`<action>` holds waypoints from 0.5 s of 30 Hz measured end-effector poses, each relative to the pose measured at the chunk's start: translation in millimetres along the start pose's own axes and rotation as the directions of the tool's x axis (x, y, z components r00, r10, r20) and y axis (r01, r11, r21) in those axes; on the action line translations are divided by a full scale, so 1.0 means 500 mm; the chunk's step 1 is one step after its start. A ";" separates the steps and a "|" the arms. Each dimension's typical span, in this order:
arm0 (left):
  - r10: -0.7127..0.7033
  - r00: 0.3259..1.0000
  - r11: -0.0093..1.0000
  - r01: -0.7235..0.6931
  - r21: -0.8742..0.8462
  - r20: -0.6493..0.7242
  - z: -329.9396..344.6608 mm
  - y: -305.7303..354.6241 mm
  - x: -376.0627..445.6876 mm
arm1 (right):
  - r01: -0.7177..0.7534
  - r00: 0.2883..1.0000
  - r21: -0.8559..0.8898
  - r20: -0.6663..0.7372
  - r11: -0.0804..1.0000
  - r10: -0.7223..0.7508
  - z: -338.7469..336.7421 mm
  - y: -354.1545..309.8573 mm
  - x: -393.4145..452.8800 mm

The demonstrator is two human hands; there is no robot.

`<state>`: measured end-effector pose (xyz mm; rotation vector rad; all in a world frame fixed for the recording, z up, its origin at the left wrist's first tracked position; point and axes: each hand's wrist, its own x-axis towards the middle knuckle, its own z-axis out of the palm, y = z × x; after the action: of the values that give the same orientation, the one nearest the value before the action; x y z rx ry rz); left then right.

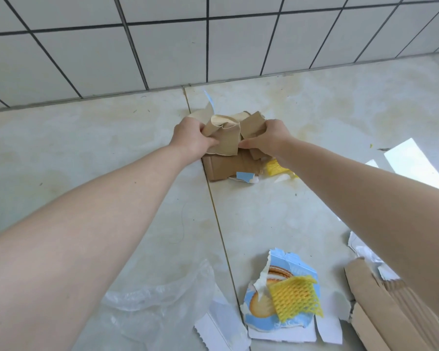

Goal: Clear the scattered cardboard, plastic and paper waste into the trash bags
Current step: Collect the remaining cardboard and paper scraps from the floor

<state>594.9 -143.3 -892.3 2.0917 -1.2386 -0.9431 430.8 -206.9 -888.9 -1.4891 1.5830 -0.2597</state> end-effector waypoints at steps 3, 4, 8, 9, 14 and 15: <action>-0.022 1.000 0.996 0.022 -0.086 -0.005 -0.005 -0.008 -0.002 | 0.002 1.000 0.039 -0.003 0.999 -0.002 -0.008 0.004 0.000; -0.051 0.999 0.991 0.049 -0.123 -0.013 -0.009 -0.011 0.001 | 0.012 1.000 0.071 -0.021 0.997 -0.011 -0.016 0.005 0.000; -0.156 0.981 0.975 0.134 -0.176 -0.115 -0.042 -0.035 0.033 | 0.085 0.995 0.096 -0.050 0.992 -0.081 -0.041 0.019 -0.001; -0.182 0.972 0.972 0.155 -0.177 -0.148 -0.048 -0.041 0.043 | 0.093 0.996 0.081 -0.021 0.992 -0.092 -0.039 0.022 -0.005; -0.220 0.966 0.965 0.194 -0.178 -0.136 -0.047 -0.035 0.071 | 0.211 0.975 -0.427 0.155 0.879 -0.158 -0.005 0.037 -0.022; -0.210 0.971 0.969 0.191 -0.155 -0.114 -0.042 -0.028 0.073 | 0.265 0.961 -0.487 0.209 0.832 -0.183 0.001 0.038 -0.029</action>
<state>630.9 -167.8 -900.2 2.1548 -0.8793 -0.9364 416.1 -189.6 -895.4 -2.0599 1.4091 0.1646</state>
